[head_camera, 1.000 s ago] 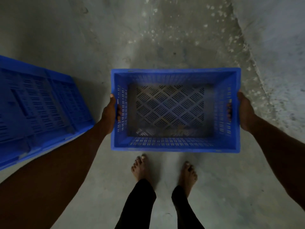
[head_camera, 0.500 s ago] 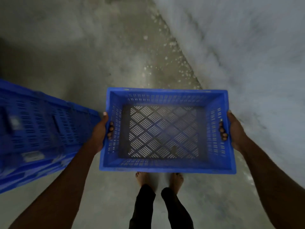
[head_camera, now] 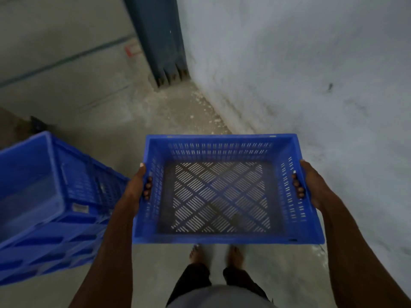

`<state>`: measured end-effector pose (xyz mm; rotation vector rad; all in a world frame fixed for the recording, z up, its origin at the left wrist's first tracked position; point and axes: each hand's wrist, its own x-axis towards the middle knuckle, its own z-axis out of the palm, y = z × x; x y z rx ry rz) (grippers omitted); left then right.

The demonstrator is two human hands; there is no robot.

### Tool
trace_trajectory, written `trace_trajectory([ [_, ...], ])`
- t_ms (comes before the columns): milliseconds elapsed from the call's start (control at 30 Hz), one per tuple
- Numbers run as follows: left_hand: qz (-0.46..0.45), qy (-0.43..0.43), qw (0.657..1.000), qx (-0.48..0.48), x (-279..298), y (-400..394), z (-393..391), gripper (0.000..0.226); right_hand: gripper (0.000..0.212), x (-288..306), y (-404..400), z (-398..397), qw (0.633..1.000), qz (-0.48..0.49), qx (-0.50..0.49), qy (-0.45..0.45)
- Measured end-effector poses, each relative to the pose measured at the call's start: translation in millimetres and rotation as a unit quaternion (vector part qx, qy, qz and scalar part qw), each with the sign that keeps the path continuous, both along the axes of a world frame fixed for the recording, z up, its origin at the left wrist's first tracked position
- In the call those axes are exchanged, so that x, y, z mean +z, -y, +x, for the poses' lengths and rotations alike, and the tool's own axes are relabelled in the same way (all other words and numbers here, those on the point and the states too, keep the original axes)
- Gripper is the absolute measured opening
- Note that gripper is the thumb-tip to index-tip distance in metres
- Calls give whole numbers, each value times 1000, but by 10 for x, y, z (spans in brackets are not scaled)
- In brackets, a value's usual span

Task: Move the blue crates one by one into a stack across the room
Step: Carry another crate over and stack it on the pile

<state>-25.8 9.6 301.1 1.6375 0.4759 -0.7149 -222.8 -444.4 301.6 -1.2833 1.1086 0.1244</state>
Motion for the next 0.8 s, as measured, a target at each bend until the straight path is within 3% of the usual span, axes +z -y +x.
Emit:
trace_trajectory([
  [233,1,17,997,-78,345,-9,77,62,61,510,-383,-566,997,-41,-64,28],
  [500,-14,43,973,-226,583,292,204,58,62,691,-1130,-1502,974,-81,-209,29],
  [633,-7,65,945,-320,648,650,117,56,62,661,-1615,-2182,944,-90,-316,16],
  [800,-17,98,883,-458,790,1266,-469,56,62,633,-2338,-3215,888,-89,-450,10],
])
